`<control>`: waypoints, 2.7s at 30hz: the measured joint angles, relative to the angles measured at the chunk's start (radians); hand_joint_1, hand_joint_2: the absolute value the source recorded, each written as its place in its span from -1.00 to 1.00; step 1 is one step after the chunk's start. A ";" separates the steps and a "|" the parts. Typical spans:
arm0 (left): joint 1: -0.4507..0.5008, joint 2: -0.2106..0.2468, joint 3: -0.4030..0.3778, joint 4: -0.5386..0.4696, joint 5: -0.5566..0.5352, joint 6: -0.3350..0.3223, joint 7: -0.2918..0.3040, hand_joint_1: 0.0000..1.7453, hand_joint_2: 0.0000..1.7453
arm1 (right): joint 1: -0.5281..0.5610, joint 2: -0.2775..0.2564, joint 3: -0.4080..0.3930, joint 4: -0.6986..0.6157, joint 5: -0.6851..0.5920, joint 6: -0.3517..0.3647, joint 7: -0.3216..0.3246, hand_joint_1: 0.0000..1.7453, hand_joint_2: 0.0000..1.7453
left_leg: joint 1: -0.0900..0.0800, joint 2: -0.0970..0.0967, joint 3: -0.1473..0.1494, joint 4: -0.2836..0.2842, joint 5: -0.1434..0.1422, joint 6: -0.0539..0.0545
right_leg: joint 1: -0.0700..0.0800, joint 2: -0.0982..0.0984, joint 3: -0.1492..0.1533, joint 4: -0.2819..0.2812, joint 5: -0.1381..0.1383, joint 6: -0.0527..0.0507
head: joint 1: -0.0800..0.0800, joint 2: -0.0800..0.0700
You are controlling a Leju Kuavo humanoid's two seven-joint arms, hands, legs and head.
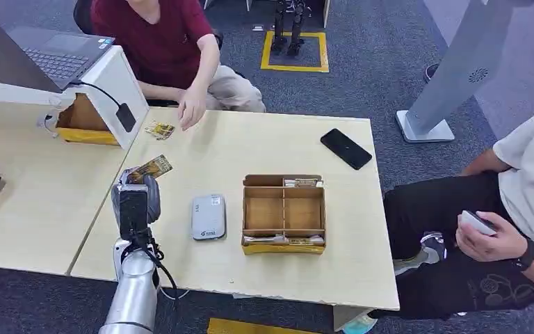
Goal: Pass the card to the sensor for recognition and then transmit it.
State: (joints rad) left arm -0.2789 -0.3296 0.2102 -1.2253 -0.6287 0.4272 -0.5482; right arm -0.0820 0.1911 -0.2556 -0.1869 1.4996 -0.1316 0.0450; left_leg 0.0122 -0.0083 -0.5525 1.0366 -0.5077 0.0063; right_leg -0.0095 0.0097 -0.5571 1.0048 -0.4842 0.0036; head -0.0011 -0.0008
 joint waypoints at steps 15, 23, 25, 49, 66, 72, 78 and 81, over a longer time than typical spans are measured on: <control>-0.007 -0.002 -0.021 -0.017 -0.007 0.012 -0.006 1.00 1.00 | -0.001 0.001 0.000 -0.002 0.006 0.003 0.001 -1.00 -1.00 | 0.000 0.000 0.000 0.000 0.000 0.000 | 0.000 0.000 0.000 0.000 0.000 0.000 | 0.000 0.000; -0.009 -0.002 -0.032 -0.019 -0.005 0.012 -0.006 1.00 1.00 | -0.002 0.001 0.000 -0.003 0.006 0.003 0.006 -1.00 -1.00 | 0.000 0.000 0.000 0.000 0.000 0.000 | 0.000 0.000 0.000 0.000 0.000 0.000 | 0.000 0.000; -0.010 -0.002 -0.032 -0.019 -0.005 0.012 -0.006 1.00 1.00 | -0.002 0.001 0.000 -0.003 0.006 0.003 0.006 -1.00 -1.00 | 0.000 0.000 0.000 0.000 0.000 0.000 | 0.000 0.000 0.000 0.000 0.000 0.000 | 0.000 0.000; -0.027 -0.005 -0.142 0.029 0.160 -0.336 0.102 -1.00 1.00 | 0.003 0.007 -0.055 -0.003 -0.044 -0.036 0.016 -1.00 -1.00 | 0.000 0.002 -0.002 0.000 0.000 0.000 | 0.000 0.002 -0.001 0.000 0.001 0.000 | 0.000 0.000; 0.199 0.097 -0.848 -0.116 -0.650 0.063 0.182 -1.00 1.00 | 0.012 0.008 -0.174 -0.006 -0.055 -0.063 0.029 -1.00 -1.00 | -0.001 -0.002 -0.006 0.000 0.000 0.001 | -0.001 -0.003 -0.004 -0.001 0.001 0.001 | 0.000 0.000; 0.138 0.126 -0.996 -0.056 -0.816 0.168 0.311 -1.00 1.00 | 0.012 0.008 -0.193 -0.006 -0.037 -0.063 0.029 -1.00 -1.00 | -0.001 -0.002 -0.005 0.000 0.001 0.001 | -0.001 -0.003 -0.004 0.000 0.001 0.001 | 0.000 0.000; 0.120 0.132 -1.036 -0.026 -0.817 0.175 0.318 -1.00 1.00 | 0.012 0.008 -0.200 -0.006 -0.033 -0.063 0.029 -1.00 -1.00 | -0.001 -0.002 -0.006 0.000 0.001 0.001 | -0.001 -0.003 -0.004 0.000 0.001 0.001 | 0.000 0.000; 0.108 0.135 -1.048 -0.009 -0.896 0.204 0.421 -1.00 1.00 | 0.011 0.008 -0.202 -0.006 -0.019 -0.063 0.029 -1.00 -1.00 | -0.001 -0.002 -0.006 0.000 0.001 0.001 | -0.001 -0.003 -0.005 0.000 0.001 0.001 | 0.000 0.000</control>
State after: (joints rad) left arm -0.1713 -0.1942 -0.8380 -1.2342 -1.5242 0.6316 -0.1276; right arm -0.0706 0.1991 -0.4574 -0.1934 1.4809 -0.1946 0.0736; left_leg 0.0113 -0.0104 -0.5585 1.0366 -0.5069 0.0071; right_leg -0.0104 0.0065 -0.5621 1.0043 -0.4830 0.0042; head -0.0011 -0.0008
